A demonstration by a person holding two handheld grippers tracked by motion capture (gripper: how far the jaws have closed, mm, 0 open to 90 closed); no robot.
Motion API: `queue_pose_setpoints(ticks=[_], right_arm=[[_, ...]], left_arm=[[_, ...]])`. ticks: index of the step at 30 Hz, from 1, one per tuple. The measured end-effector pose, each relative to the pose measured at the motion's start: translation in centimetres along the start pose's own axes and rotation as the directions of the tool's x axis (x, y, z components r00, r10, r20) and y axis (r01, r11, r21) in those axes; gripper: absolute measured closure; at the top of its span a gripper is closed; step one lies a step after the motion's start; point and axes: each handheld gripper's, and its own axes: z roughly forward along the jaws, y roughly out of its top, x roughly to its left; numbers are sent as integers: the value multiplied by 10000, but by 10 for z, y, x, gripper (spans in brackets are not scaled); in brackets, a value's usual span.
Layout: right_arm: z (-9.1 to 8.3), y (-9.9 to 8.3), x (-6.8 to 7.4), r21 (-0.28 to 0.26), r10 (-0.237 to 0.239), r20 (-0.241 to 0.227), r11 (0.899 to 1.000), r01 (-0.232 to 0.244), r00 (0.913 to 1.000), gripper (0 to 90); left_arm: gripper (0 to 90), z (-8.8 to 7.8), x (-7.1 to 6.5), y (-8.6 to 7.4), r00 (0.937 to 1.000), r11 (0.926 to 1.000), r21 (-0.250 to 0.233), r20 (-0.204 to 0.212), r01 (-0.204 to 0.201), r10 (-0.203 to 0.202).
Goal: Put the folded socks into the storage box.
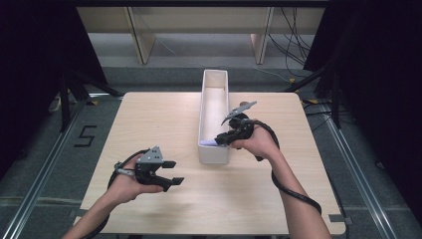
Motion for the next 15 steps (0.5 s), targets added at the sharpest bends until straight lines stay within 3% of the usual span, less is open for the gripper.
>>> queue_pose_setpoints(ticks=[8, 15], right_arm=[[-3, 1, 3, -137, 52, 228, 9999, -49, 9997, 687], [-7, -1, 7, -307, -168, 564, 9994, 185, 9983, 625]], left_arm=[[339, -1, 0, 0, 10000, 10000, 27, -62, -32, 32], [338, -3, 2, -2, 9999, 9999, -56, -137, 84, -84]])
